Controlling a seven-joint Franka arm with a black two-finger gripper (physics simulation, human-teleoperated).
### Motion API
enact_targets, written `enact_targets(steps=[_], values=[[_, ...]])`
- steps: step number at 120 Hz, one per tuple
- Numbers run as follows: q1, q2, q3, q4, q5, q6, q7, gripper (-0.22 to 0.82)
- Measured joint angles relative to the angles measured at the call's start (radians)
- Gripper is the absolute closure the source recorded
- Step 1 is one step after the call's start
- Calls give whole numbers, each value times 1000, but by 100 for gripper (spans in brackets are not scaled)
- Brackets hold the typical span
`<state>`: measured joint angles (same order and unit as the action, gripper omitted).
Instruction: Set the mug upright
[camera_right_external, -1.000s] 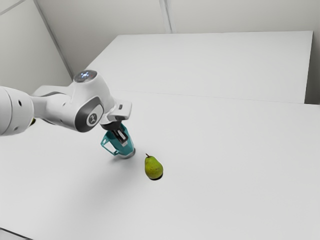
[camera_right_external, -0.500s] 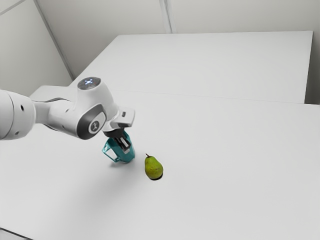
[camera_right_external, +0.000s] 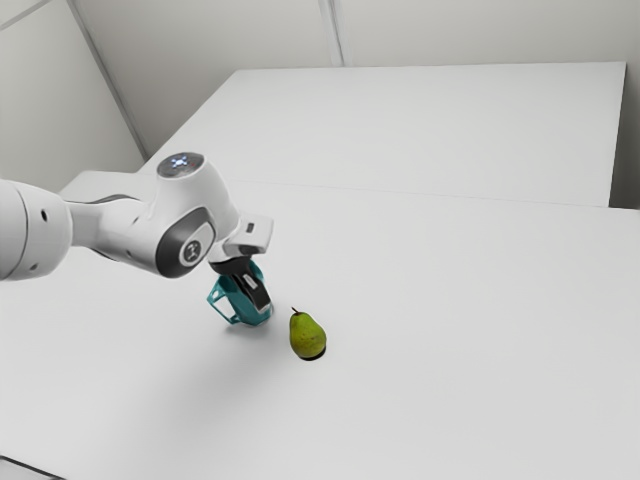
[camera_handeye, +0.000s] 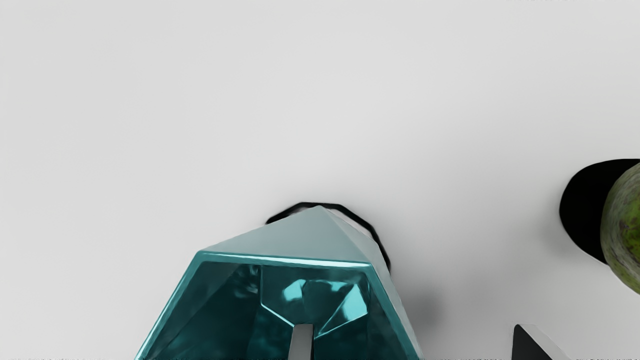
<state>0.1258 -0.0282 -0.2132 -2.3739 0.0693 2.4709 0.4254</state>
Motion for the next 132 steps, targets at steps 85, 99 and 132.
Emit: enact_targets(steps=[85,99,132], values=[[-9,-65,4,342,-107,-296,-16,1],[-18,47,38,557,-112,-453,-55,0],[2,162,81,718,-117,-701,-145,0]])
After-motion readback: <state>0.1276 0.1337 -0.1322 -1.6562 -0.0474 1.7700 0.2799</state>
